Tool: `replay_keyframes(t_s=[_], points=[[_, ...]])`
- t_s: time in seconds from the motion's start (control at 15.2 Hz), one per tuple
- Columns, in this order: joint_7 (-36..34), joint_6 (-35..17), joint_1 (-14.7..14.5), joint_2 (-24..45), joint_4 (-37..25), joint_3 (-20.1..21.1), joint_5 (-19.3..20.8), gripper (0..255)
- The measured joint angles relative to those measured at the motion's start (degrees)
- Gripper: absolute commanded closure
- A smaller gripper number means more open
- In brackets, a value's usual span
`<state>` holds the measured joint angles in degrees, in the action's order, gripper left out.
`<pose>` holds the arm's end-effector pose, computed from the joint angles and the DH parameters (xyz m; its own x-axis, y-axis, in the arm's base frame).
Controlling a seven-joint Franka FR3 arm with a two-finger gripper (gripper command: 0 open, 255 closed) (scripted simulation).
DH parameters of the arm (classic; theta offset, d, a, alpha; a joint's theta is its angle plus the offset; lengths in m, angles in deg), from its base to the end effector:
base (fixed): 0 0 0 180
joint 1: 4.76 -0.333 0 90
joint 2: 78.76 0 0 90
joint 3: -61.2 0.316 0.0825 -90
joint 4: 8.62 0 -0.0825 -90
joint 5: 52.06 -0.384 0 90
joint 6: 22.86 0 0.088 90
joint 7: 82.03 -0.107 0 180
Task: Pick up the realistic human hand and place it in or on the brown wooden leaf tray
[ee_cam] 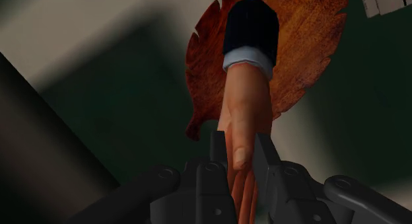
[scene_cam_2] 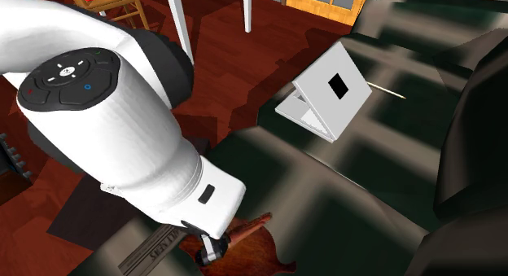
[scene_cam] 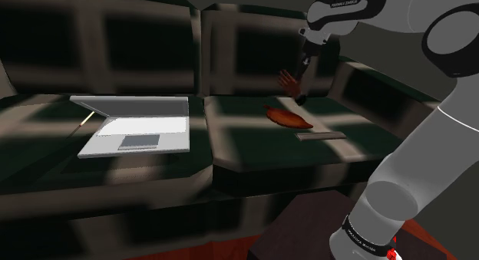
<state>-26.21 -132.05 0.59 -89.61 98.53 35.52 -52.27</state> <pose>0.4423 -0.2873 0.6036 0.8883 0.4203 0.1853 0.4038 -0.9068 0.1212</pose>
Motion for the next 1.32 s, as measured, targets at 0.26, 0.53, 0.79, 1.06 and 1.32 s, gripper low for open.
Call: replay_keyframes(t_s=[0.26, 0.53, 0.79, 1.06, 1.32], points=[[0.27, -2.98, 0.15, -0.40, 3.36, -0.15, 0.14, 255], [0.33, -6.00, 0.17, -0.39, 6.38, -0.18, 0.13, 255], [0.59, -9.07, 0.17, 0.02, 9.09, -0.34, -0.08, 255], [0.93, -11.40, 0.24, 0.15, 11.14, -0.51, -0.21, 255], [0.99, -11.69, 0.25, 0.04, 11.32, -0.49, -0.24, 255]])
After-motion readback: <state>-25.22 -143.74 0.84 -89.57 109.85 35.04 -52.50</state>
